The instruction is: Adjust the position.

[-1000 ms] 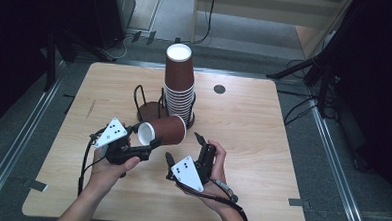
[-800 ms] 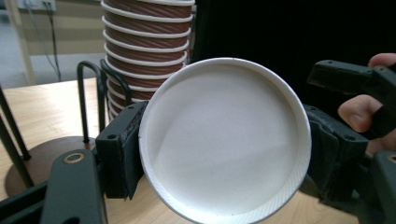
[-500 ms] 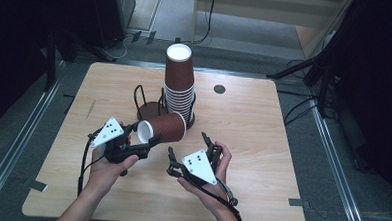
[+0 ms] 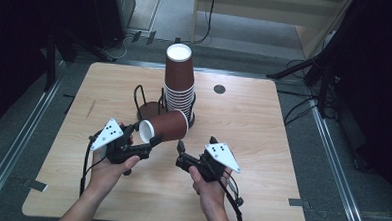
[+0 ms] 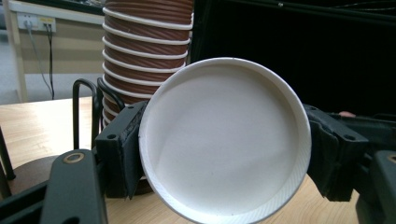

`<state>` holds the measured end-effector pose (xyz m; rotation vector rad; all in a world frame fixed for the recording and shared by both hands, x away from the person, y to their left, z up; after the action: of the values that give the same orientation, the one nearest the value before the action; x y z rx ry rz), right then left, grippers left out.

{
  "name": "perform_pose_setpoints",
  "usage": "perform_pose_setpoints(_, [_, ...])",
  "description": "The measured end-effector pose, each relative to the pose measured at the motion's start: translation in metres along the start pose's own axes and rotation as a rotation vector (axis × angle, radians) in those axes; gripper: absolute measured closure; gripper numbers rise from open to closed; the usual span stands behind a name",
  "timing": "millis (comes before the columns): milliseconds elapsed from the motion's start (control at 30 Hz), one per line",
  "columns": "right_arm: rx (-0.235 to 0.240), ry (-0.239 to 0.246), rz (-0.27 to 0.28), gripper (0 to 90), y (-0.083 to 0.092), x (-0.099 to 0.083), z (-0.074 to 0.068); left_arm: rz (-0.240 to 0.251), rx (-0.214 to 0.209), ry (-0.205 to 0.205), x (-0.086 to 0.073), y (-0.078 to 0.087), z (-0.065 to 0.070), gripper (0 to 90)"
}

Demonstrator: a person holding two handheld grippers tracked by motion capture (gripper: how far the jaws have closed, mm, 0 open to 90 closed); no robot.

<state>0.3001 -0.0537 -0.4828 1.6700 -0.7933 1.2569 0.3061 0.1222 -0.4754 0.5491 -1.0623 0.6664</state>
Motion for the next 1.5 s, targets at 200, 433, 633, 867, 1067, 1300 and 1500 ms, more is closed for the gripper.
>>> perform_pose_setpoints(200, [-0.057,-0.223,0.014,2.1,0.001,0.01,0.011,0.006,-0.002,0.001,0.0,-0.001,0.0,24.7])
perform_pose_setpoints(433, [-0.013,-0.419,-0.014,4.4,-0.003,0.005,0.014,0.007,-0.011,-0.002,-0.001,-0.001,0.001,24.7])
perform_pose_setpoints(633, [0.015,-0.638,-0.031,0.0,-0.004,-0.003,0.017,0.019,-0.013,-0.005,-0.002,-0.002,0.002,24.7])
perform_pose_setpoints(867, [0.109,-0.916,-0.064,0.0,-0.006,-0.008,0.016,0.02,-0.023,-0.017,-0.005,-0.004,0.005,24.6])
perform_pose_setpoints(1067, [0.152,-1.104,-0.097,0.0,-0.008,-0.01,0.011,0.031,-0.029,-0.017,-0.007,-0.006,0.007,24.6])
perform_pose_setpoints(1300, [0.21,-1.192,-0.12,0.0,-0.014,-0.008,0.001,0.03,-0.033,-0.034,-0.014,-0.01,0.01,24.6])
perform_pose_setpoints(1500, [0.256,-1.291,-0.154,0.0,-0.022,-0.008,-0.005,0.022,-0.039,-0.061,-0.019,-0.013,0.015,24.6])
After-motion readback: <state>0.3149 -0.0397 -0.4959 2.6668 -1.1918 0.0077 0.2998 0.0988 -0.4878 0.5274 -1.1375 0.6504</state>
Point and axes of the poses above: each handheld gripper's, and its own axes: y roughly backward along the jaws, x roughly out of its top, z roughly to its right, the point moved 7 cm from there along -y, roughly forward along the jaws, and after that the axes turned 10 degrees about y, right-handed, at the moved point
